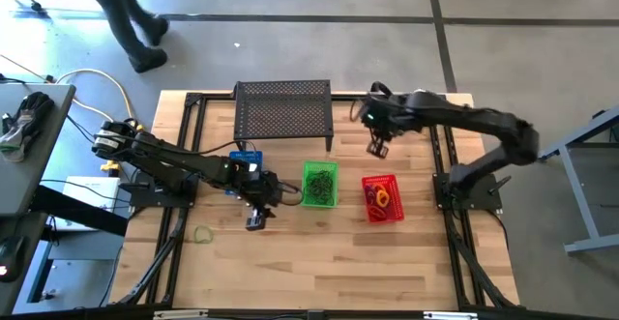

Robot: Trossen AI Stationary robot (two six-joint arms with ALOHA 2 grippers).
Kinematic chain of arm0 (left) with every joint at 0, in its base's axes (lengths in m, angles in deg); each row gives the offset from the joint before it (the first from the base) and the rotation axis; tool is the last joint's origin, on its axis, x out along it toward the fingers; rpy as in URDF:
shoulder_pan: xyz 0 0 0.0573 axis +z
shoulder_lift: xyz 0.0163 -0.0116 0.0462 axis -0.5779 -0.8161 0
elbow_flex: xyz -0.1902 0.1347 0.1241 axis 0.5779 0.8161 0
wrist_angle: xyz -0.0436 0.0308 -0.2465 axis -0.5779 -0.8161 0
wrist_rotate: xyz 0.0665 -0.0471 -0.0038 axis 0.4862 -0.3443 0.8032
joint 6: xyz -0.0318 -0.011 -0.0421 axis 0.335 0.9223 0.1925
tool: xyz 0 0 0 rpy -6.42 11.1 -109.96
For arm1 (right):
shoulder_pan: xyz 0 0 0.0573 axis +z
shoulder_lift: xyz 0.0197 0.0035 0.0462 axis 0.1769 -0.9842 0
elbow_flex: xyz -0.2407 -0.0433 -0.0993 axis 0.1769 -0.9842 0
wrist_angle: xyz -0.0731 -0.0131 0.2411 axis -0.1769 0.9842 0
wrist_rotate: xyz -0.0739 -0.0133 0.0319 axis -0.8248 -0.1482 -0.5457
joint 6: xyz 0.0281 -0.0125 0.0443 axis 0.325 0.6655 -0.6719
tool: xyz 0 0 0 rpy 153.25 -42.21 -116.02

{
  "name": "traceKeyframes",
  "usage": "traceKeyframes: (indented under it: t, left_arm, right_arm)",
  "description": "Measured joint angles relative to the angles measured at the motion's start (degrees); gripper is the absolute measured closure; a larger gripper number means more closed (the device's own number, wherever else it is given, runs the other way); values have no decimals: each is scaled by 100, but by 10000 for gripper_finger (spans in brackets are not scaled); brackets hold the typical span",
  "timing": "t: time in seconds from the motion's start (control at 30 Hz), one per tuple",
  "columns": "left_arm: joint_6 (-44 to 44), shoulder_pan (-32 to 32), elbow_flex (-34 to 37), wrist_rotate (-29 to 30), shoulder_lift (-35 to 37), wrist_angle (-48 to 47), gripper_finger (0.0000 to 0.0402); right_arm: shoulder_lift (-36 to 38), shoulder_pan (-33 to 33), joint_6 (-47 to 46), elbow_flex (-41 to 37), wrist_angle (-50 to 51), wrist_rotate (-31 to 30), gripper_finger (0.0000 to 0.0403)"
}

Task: Pick & Place Office Desk Supplies
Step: Put the yellow spring keychain into the red bin

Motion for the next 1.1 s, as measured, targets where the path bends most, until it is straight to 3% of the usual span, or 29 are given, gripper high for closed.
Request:
traceKeyframes:
  t: [0.13,0.33,0.43,0.53,0.67,0.9,1.1]
  left_arm:
    - [303,0,0,42,0,351,238]
    - [829,0,0,54,0,1051,238]
    - [846,-5,0,59,0,1242,238]
    - [846,-54,7,61,-1,1344,238]
    - [846,-94,24,59,-87,1589,238]
    - [846,-90,25,145,-463,2179,238]
    - [1275,-70,13,214,-750,2461,238]
  right_arm:
    - [505,752,-1493,-51,302,783,399]
    - [637,2061,-2932,-758,472,953,399]
    - [623,2583,-3416,-1365,83,971,399]
    - [567,2967,-3539,-1938,-999,1047,399]
    - [568,3215,-3757,-2448,-2112,1154,399]
    - [564,3356,-4200,-3153,-2838,1110,395]
    - [567,3355,-4767,-3245,-2898,1053,327]
